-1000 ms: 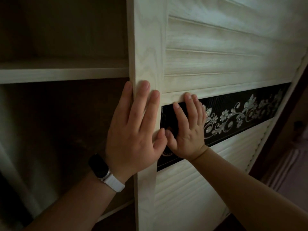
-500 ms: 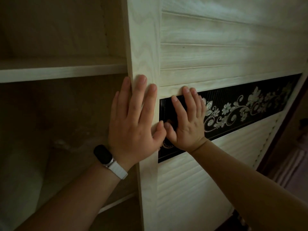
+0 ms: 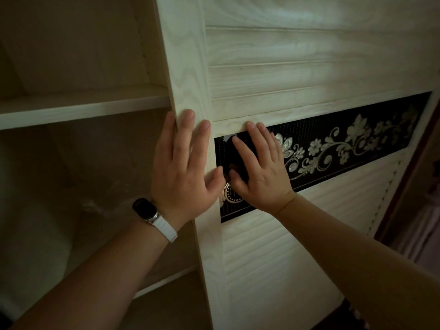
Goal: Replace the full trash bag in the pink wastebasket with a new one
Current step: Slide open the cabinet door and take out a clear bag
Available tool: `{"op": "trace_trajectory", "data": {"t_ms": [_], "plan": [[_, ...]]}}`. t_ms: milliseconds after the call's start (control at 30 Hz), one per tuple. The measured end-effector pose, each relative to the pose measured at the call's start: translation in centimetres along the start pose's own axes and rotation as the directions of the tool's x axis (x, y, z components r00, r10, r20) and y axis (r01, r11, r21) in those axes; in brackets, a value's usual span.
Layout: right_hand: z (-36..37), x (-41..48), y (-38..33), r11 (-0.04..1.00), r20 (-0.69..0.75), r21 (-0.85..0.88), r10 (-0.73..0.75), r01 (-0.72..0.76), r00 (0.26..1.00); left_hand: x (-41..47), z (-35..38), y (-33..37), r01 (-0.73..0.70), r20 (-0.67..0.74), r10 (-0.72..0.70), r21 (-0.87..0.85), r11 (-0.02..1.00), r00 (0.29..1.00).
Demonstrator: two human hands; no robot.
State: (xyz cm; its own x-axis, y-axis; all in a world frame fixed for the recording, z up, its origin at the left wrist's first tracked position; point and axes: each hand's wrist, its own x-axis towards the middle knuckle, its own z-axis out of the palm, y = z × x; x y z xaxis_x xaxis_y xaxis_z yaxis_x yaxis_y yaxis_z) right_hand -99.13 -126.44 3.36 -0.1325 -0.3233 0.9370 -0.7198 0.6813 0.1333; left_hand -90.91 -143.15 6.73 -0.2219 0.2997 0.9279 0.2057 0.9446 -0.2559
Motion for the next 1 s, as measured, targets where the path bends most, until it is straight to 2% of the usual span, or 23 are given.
{"op": "trace_trajectory", "data": {"t_ms": [167, 267, 333, 500, 633, 733, 900, 1000], "plan": [[-2.3, 0.4, -1.6, 0.998, 0.067, 0.036, 0.047, -0.050, 0.997, -1.7, -0.8, -0.2, -0.003, 0.066, 0.006, -0.048, 0.999, 0.998], [-4.3, 1.1, -3.4, 0.994, 0.091, 0.095, 0.049, -0.058, 0.995, -4.4, -2.0, -1.0, -0.040, 0.126, 0.059, -0.143, 0.989, 0.990], [-5.6, 1.7, -4.9, 0.991, 0.080, 0.137, 0.001, -0.012, 0.997, -6.7, -3.0, -2.3, -0.035, 0.190, 0.067, -0.166, 0.986, 0.979], [-7.6, 2.5, -10.1, 0.958, 0.138, 0.245, -0.186, 0.148, 0.973, -11.6, -5.7, -7.0, 0.100, 0.345, -0.063, -0.091, 0.991, 0.937], [-6.2, 2.1, -14.1, 0.931, 0.284, 0.344, -0.229, 0.123, 0.931, -14.9, -6.1, -10.7, 0.173, 0.510, -0.204, 0.108, 0.979, 0.836], [-3.4, 1.2, -16.0, 0.945, 0.444, 0.316, -0.224, 0.082, 0.867, -16.9, -5.7, -12.6, 0.229, 0.597, -0.293, 0.183, 0.956, 0.747], [2.9, -0.8, -17.9, 0.963, 0.672, 0.264, -0.144, -0.054, 0.727, -19.3, -4.6, -14.7, 0.327, 0.708, -0.381, 0.220, 0.919, 0.595], [7.0, -2.1, -18.9, 0.965, 0.766, 0.221, -0.081, -0.142, 0.638, -20.9, -3.0, -15.6, 0.390, 0.725, -0.409, 0.208, 0.897, 0.554]]}}
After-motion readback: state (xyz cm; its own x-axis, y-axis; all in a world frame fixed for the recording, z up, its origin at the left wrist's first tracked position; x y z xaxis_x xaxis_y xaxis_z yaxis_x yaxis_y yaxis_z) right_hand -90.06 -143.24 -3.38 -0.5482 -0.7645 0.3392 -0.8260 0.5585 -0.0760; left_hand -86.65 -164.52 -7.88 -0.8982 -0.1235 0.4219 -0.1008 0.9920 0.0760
